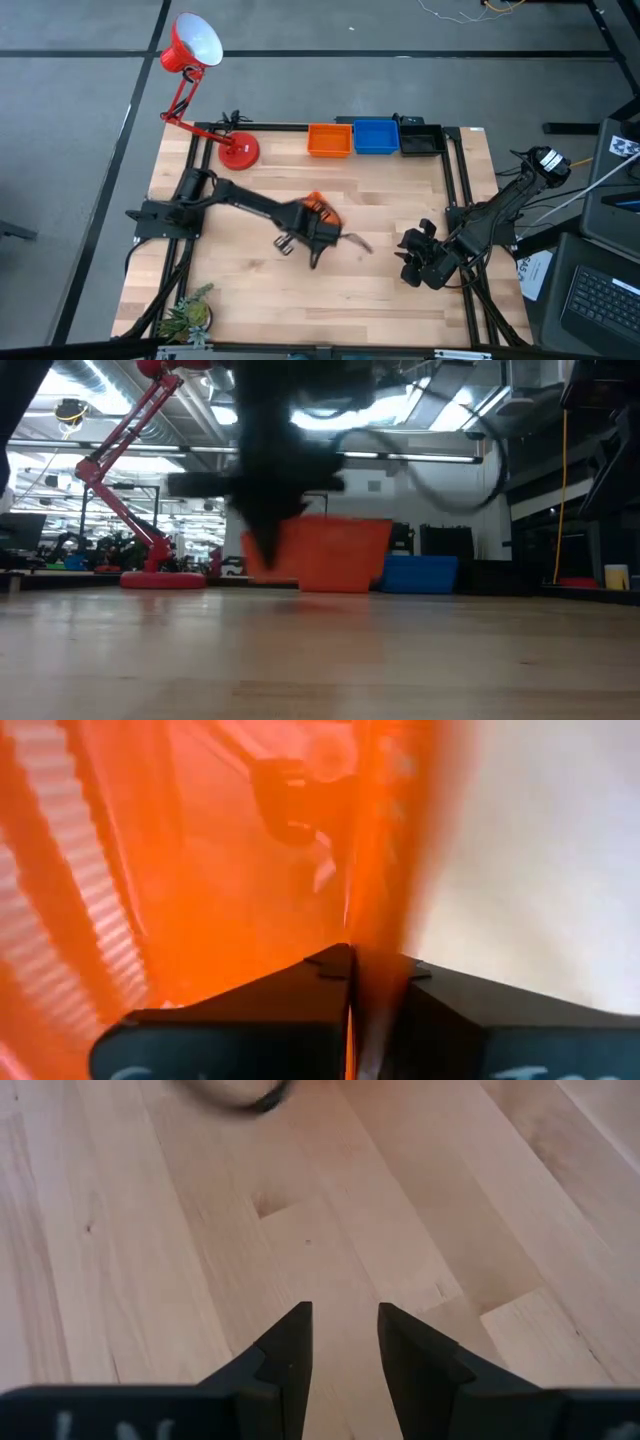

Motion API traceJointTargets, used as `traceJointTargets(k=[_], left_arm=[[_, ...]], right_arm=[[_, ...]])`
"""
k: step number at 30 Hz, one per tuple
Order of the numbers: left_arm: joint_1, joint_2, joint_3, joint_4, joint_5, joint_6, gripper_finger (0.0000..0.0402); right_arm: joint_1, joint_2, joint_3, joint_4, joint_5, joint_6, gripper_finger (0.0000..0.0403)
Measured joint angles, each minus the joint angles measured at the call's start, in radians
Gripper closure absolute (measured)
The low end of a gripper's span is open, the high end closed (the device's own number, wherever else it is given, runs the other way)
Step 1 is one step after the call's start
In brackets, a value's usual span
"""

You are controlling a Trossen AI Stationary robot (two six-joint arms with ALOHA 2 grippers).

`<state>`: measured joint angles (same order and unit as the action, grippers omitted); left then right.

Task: Stack baskets by color
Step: Stack the bottom orange bin on the top orange bins

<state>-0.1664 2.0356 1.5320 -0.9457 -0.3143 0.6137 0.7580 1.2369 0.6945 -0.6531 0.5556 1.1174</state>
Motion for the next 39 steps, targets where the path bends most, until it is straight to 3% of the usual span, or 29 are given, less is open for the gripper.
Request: traceJointTargets(k=[9, 11, 14, 17, 22, 33, 39], left_arm=[[0.215, 0.0, 0.386, -0.007, -0.125, -0.078, 0.0401], [0.301, -0.001, 0.465, -0.004, -0.105, -0.144, 0.0401], [0.445, 0.002, 0.539, 0.014, 0.031, -0.194, 0.0401], [0.573, 0.024, 0.553, 0.022, 0.171, -0.145, 0.0401], [0.678, 0.101, 0.553, 0.005, 0.229, -0.14, 0.0401], [0.677, 0.22, 0.552, -0.002, 0.266, -0.177, 0.0401], [0.682, 0.249, 0.552, -0.005, 0.2, -0.289, 0.0401]], right_arm=[[0.0, 0.0, 0.0, -0.006, 0.0, -0.004, 0.0287], [0.0, 0.0, 0.0, -0.01, 0.0, -0.004, 0.0287], [0.0, 0.0, 0.0, -0.015, 0.0, -0.011, 0.0287], [0.0, 0.0, 0.0, -0.015, 0.0, -0.029, 0.0287], [0.0, 0.0, 0.0, -0.015, 0.0, -0.03, 0.0287], [0.0, 0.0, 0.0, -0.026, 0.001, -0.03, 0.0287], [0.0, 0.0, 0.0, -0.025, -0.004, -0.029, 0.0287]])
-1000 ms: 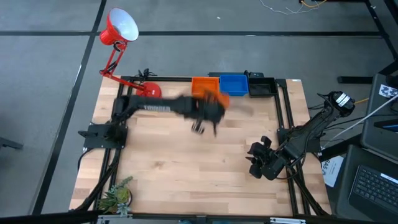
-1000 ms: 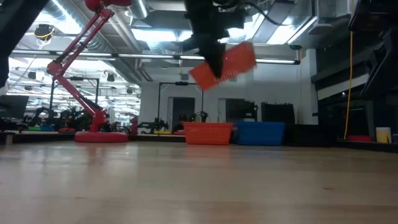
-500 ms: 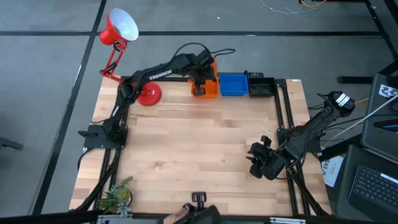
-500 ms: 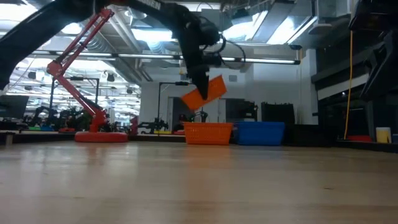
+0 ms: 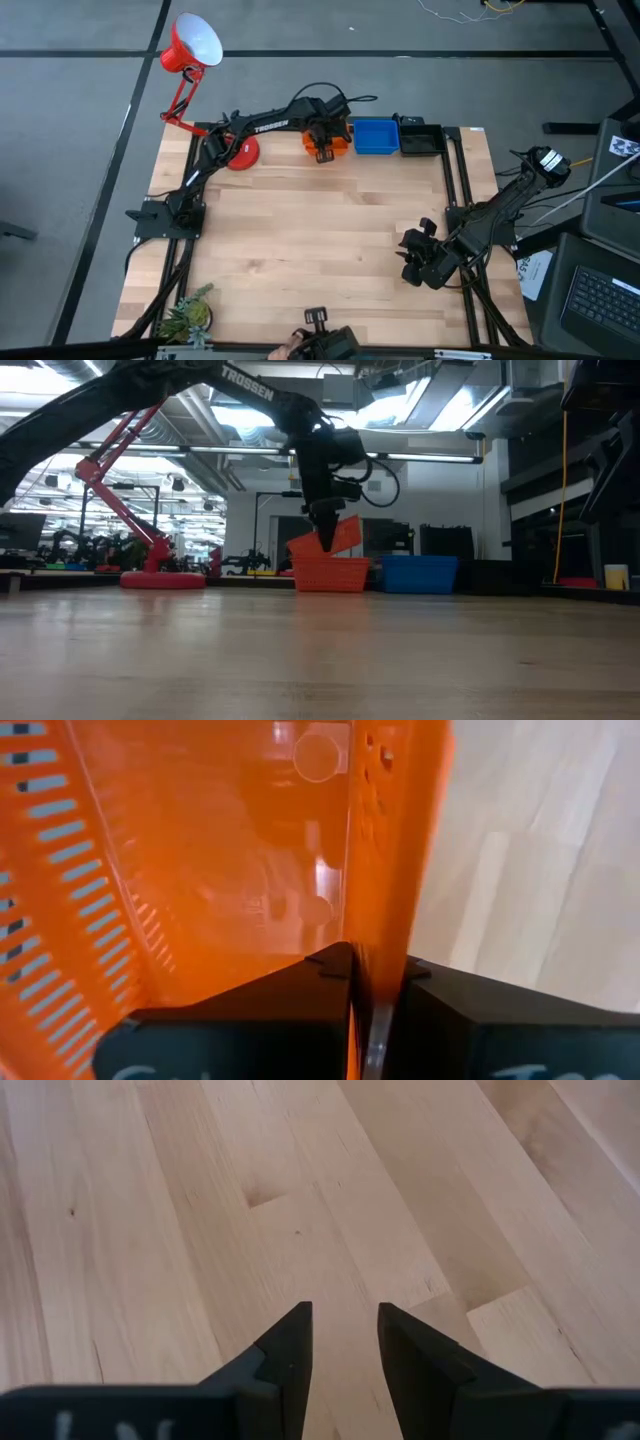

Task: Stack baskets by color
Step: Stack the bottom orange bin on the top orange bins

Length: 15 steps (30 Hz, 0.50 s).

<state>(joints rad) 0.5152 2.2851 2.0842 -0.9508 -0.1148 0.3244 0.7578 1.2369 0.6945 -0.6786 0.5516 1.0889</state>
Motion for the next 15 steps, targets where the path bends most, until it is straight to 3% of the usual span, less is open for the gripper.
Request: traceJointTargets(k=[15], left_arm=[[-0.006, -0.001, 0.0, -0.007, -0.007, 0.025, 0.0389]], right_arm=[[0.0, 0.0, 0.0, 0.001, -0.006, 0.005, 0.0287]])
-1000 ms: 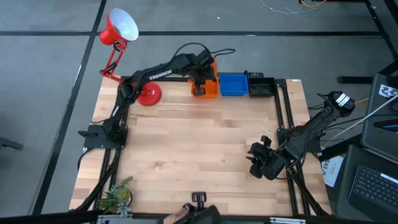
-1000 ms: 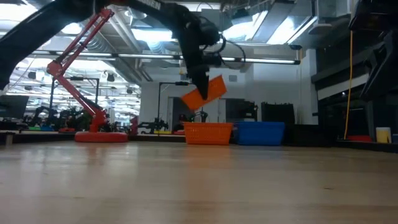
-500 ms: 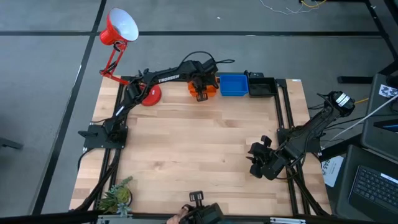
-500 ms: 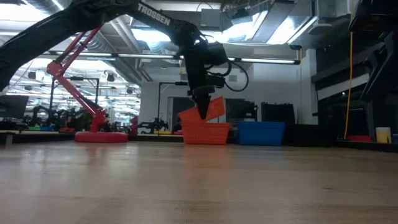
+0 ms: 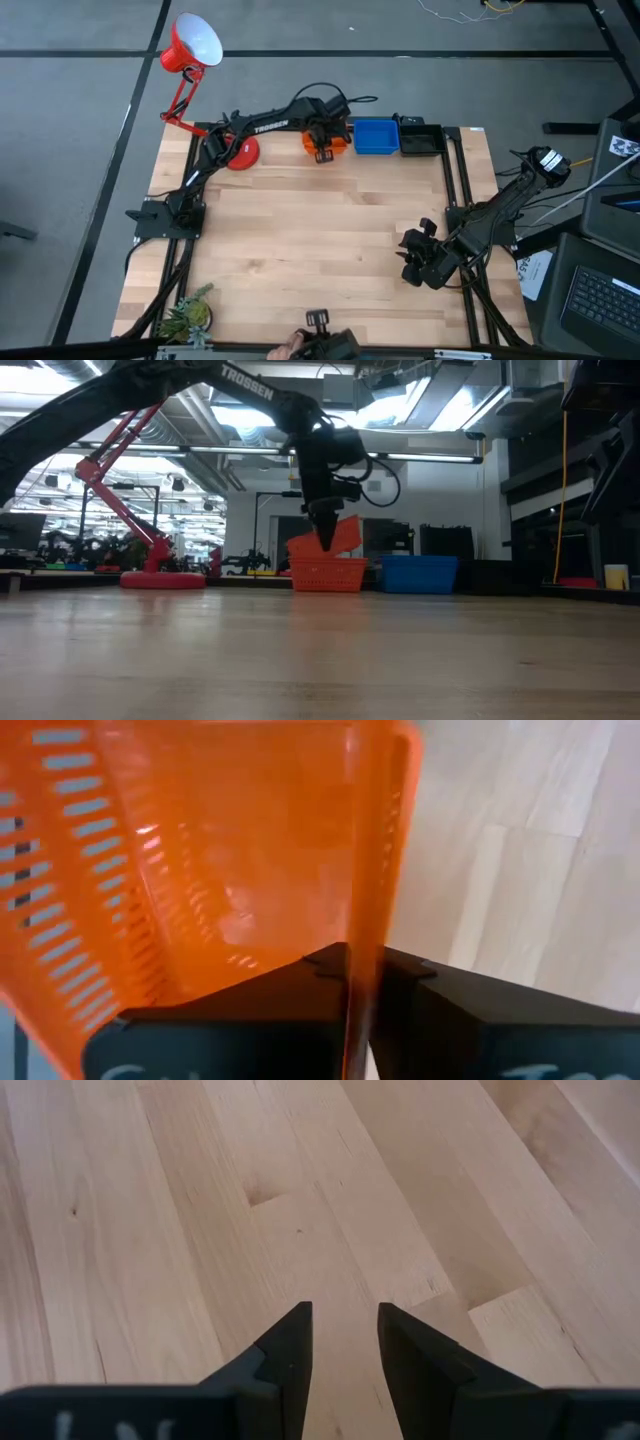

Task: Stack baskets by color
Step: Stack the bottom orange bin on the top orange bins, then return to Home Position

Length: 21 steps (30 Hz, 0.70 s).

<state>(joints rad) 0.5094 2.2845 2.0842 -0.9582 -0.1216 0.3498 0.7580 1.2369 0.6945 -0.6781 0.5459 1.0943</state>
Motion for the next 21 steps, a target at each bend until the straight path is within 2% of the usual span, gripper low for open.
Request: traceJointTargets(k=[10, 14, 21], left_arm=[[-0.009, -0.002, 0.0, 0.0, -0.057, 0.0, 0.0332], [-0.017, -0.009, 0.008, -0.02, -0.08, -0.008, 0.0326], [-0.056, -0.01, 0.106, -0.086, -0.078, -0.028, 0.0328]], right_arm=[[0.0, 0.0, 0.0, 0.002, -0.025, 0.001, 0.0287], [0.0, 0.0, 0.0, 0.002, -0.025, 0.001, 0.0287], [0.0, 0.0, 0.0, 0.003, -0.025, 0.001, 0.0287]])
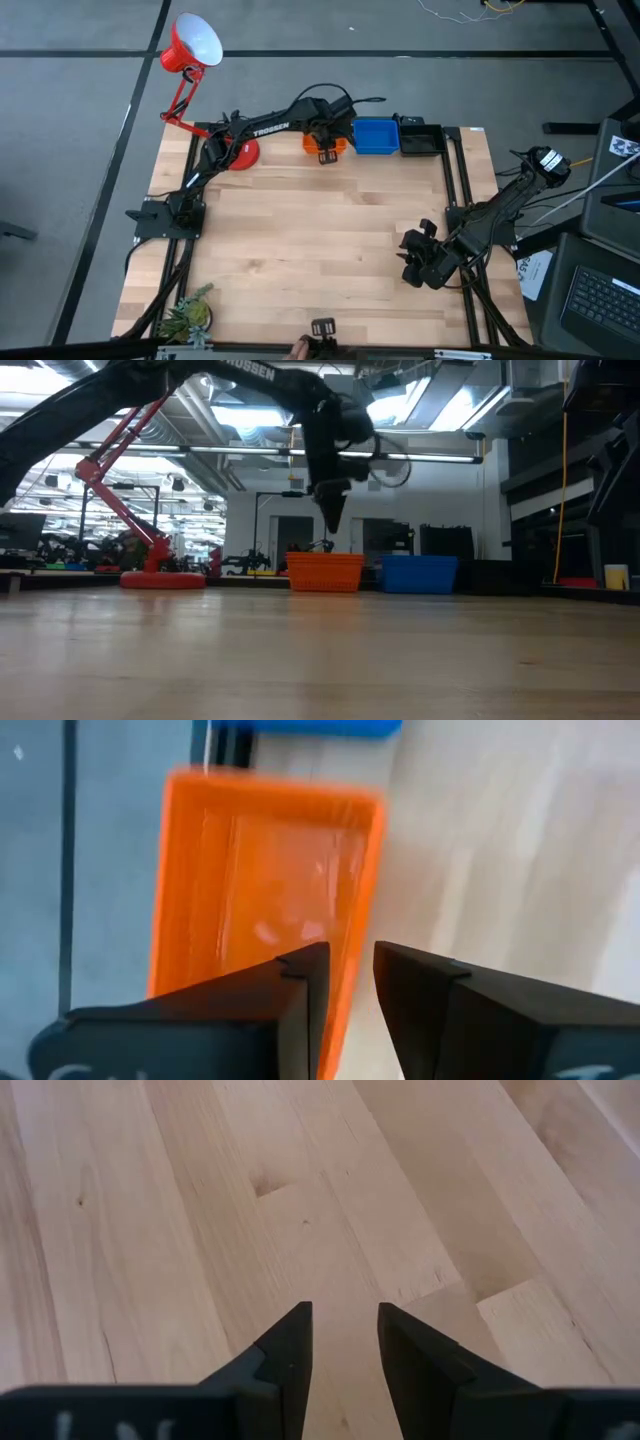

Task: Stack baskets by color
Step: Return to Home Position

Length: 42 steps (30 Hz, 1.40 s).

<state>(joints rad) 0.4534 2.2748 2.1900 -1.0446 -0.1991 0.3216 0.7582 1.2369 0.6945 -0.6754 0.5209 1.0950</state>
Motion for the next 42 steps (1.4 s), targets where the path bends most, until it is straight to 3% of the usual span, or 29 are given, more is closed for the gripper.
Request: traceJointTargets(k=[4, 9, 14, 17, 21, 27, 32, 37, 42], left_arm=[[-0.025, -0.002, 0.053, 0.004, 0.013, -0.037, 0.0328], [-0.069, -0.001, 0.055, -0.11, 0.129, -0.14, 0.0328], [-0.134, -0.001, 0.055, -0.425, 0.129, -0.326, 0.0328], [-0.187, -0.001, 0.055, -0.536, 0.068, -0.372, 0.0328], [-0.275, -0.029, 0.053, -0.523, 0.061, -0.325, 0.0328], [-0.359, -0.197, 0.014, -0.502, 0.059, -0.291, 0.0328], [-0.38, -0.426, -0.165, -0.382, 0.055, -0.352, 0.0328], [-0.378, -0.696, -0.523, -0.132, 0.05, -0.429, 0.0328], [-0.398, -0.955, -0.88, 0.079, 0.051, -0.526, 0.0328]], right_arm=[[0.0, 0.0, 0.0, 0.0, -0.002, 0.003, 0.0287], [0.0, 0.0, 0.0, 0.003, -0.057, 0.004, 0.0287], [0.0, 0.0, 0.0, 0.009, -0.128, 0.048, 0.0287], [0.0, 0.0, -0.001, -0.005, -0.206, 0.065, 0.0287], [0.01, 0.001, -0.002, 0.066, -0.205, 0.069, 0.0287], [0.031, -0.015, -0.001, 0.087, -0.088, -0.038, 0.0287], [0.049, -0.022, -0.001, 0.088, -0.003, -0.157, 0.0287], [0.033, -0.023, -0.003, 0.1, 0.103, -0.244, 0.0287], [-0.055, -0.046, -0.049, 0.294, 0.046, -0.429, 0.0287]])
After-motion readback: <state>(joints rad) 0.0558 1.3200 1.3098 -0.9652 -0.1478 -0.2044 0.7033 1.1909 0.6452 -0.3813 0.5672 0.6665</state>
